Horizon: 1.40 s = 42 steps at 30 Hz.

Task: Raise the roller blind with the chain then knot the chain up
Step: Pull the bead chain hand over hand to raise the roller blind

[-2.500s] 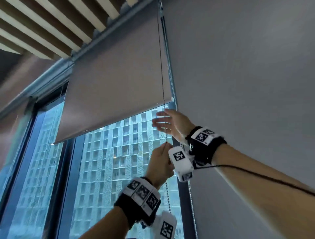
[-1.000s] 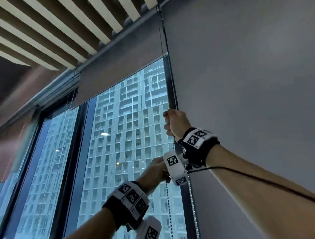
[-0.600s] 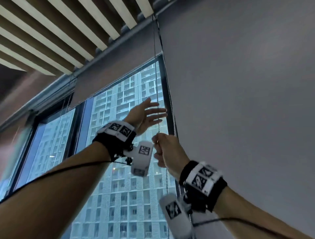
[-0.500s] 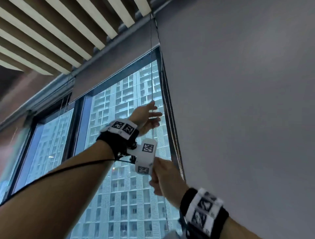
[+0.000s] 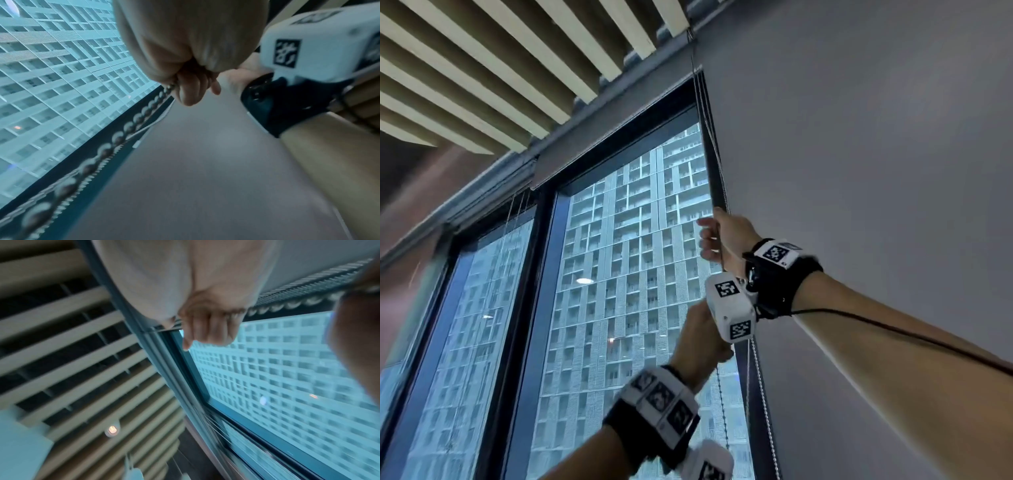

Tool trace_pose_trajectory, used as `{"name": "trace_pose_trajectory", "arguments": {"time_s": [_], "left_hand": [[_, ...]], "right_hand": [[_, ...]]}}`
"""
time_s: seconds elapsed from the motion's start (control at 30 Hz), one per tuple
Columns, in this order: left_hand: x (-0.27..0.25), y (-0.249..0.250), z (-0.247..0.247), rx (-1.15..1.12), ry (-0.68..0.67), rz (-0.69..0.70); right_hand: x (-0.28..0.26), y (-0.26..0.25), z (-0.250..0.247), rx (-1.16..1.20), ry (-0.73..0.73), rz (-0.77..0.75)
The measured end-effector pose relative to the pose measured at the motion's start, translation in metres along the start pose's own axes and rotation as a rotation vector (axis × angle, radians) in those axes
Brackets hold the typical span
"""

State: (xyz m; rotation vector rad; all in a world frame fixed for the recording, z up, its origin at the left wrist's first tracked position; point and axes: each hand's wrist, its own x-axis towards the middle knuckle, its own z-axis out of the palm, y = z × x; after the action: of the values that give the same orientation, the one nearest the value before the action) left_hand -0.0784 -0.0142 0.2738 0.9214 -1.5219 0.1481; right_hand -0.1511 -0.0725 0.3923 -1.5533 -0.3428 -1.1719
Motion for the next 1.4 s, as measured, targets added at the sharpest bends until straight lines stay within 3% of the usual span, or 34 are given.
{"name": "trace_pose_trajectory", "arguments": {"time_s": [0.1,0.23,0.37,0.53,0.63,0.7,0.77,0.83,0.9,1.03,1.23,1.4], "left_hand": [[-0.009,-0.012,-0.011,-0.016,-0.044,-0.133],[0.024,0.008,-0.036,-0.142,-0.003,-0.225],[0.059,0.035,-0.05,-0.15,0.063,-0.191],[0.075,0.059,-0.042,-0.092,-0.021,-0.161],[0.073,0.058,-0.039,-0.002,-0.072,-0.169],[0.07,0.053,-0.046,-0.02,-0.085,-0.197],[0.065,0.048,-0.057,-0.06,-0.108,-0.245],[0.055,0.04,-0.068,-0.143,-0.098,-0.299],[0.039,0.029,-0.077,-0.159,-0.111,-0.369],[0.015,-0.005,-0.091,-0.061,-0.137,-0.405],[0.008,-0.019,-0.096,0.011,-0.078,-0.352],[0.011,-0.025,-0.089,0.121,-0.08,-0.341]], "right_hand": [[0.001,0.02,0.004,-0.284,0.074,-0.073],[0.003,0.021,0.013,-0.175,0.049,-0.092],[0.003,0.025,0.015,-0.26,0.069,-0.177],[-0.01,0.035,0.006,-0.246,0.04,-0.207],[-0.016,0.038,-0.003,-0.254,-0.059,-0.19],[-0.027,0.051,-0.017,-0.218,-0.229,-0.112],[-0.037,0.069,-0.04,-0.206,-0.273,-0.041],[-0.04,0.087,-0.065,-0.235,-0.11,-0.032],[-0.033,0.108,-0.087,-0.409,0.107,-0.038],[-0.024,0.134,-0.092,-0.797,0.131,0.124],[0.006,0.158,-0.078,-0.752,0.104,0.311],[0.012,0.164,-0.051,-0.529,0.249,0.124]]}}
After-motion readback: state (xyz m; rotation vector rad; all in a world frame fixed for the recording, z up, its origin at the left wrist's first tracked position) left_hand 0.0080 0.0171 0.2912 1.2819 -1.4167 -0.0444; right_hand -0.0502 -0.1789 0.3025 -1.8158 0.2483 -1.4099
